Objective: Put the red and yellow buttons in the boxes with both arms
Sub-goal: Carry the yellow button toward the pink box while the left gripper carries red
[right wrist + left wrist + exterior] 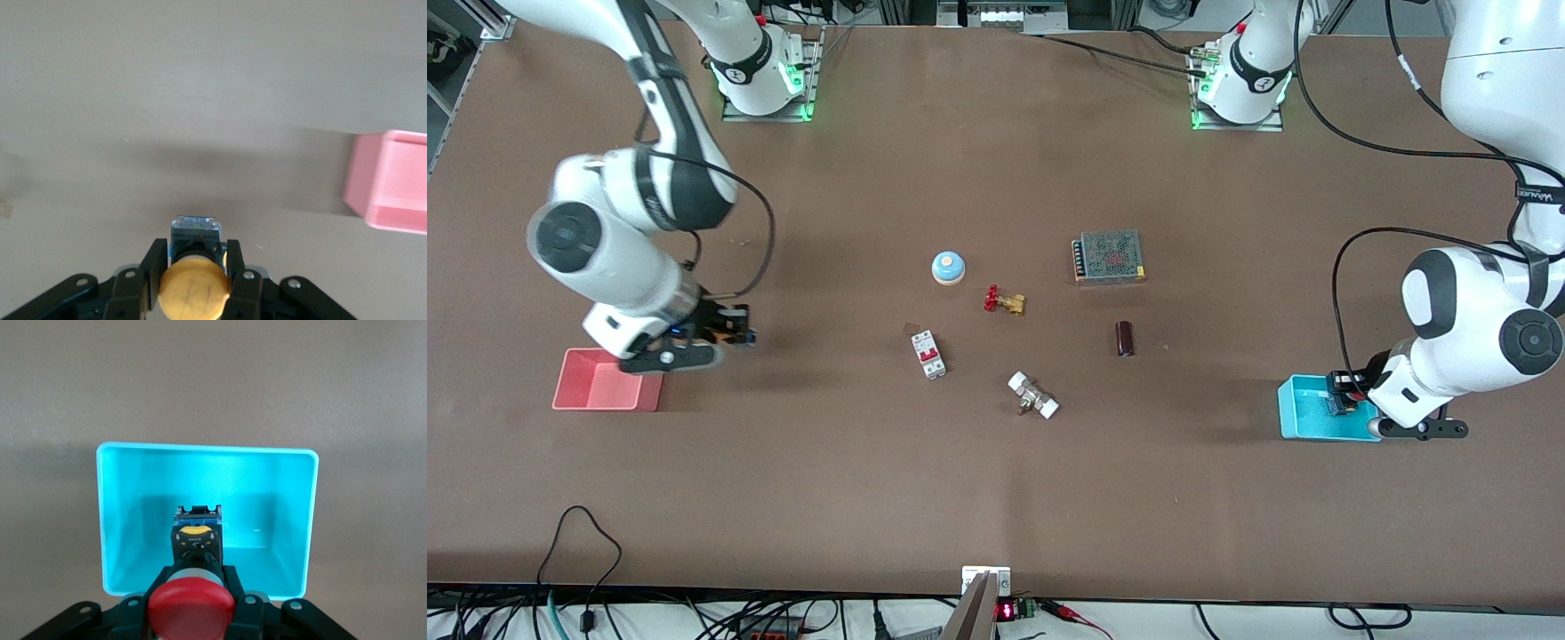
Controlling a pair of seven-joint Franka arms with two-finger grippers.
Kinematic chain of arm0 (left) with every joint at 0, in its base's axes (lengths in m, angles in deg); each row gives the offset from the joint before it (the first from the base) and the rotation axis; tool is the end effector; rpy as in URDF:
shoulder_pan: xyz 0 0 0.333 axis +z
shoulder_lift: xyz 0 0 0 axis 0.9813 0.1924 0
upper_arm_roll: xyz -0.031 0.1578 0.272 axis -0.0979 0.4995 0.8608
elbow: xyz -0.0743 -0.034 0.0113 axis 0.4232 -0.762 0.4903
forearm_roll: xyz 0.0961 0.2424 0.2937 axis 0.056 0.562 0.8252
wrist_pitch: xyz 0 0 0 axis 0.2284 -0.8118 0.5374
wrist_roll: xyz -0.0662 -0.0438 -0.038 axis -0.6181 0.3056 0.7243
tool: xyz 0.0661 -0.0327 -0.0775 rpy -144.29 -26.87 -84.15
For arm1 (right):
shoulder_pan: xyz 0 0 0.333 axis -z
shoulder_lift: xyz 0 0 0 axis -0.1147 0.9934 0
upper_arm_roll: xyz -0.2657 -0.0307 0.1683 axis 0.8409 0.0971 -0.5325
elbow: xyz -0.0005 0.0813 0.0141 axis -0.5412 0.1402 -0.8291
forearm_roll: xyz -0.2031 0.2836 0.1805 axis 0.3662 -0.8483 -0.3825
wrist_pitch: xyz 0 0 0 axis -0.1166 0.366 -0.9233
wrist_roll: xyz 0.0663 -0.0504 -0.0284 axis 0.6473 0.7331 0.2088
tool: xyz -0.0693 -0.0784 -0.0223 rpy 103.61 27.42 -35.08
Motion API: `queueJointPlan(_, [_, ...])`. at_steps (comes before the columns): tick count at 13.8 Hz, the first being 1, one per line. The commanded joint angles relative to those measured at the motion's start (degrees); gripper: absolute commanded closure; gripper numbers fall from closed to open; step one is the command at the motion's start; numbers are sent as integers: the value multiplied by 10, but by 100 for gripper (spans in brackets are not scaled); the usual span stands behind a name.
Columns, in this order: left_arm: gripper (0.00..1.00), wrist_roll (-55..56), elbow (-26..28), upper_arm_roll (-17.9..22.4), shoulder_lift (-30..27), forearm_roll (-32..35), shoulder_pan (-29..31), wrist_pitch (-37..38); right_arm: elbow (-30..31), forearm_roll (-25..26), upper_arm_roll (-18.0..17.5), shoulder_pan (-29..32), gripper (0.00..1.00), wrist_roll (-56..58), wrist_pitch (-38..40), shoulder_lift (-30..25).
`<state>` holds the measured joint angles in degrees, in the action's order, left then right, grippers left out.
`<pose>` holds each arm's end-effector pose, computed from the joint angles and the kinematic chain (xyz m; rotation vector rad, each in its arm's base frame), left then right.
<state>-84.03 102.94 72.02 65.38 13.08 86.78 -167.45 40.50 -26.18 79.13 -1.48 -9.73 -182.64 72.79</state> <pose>0.6798 0.0693 0.2627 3.1288 0.0236 -0.0863 0.6186 0.0781 0.3897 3.0989 0.2047 0.0119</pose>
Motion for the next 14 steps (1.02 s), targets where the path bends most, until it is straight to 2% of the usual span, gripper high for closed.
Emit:
queueJointPlan(1, [80, -5, -21, 0, 20, -20, -1, 6, -13, -4, -5, 52, 68, 68, 42, -34])
queueJointPlan(7, [80, -5, -21, 0, 41, -42, 1, 6, -29, 3, -3, 134, 68, 212, 22, -18])
queueJointPlan(10, [80, -6, -33, 1, 43, -41, 2, 5, -37, 6, 0, 154, 68, 228, -35, 16])
queueJointPlan(14, [75, -8, -33, 1, 50, -41, 5, 4, -55, 1, 26, 155, 70, 207, -80, 70])
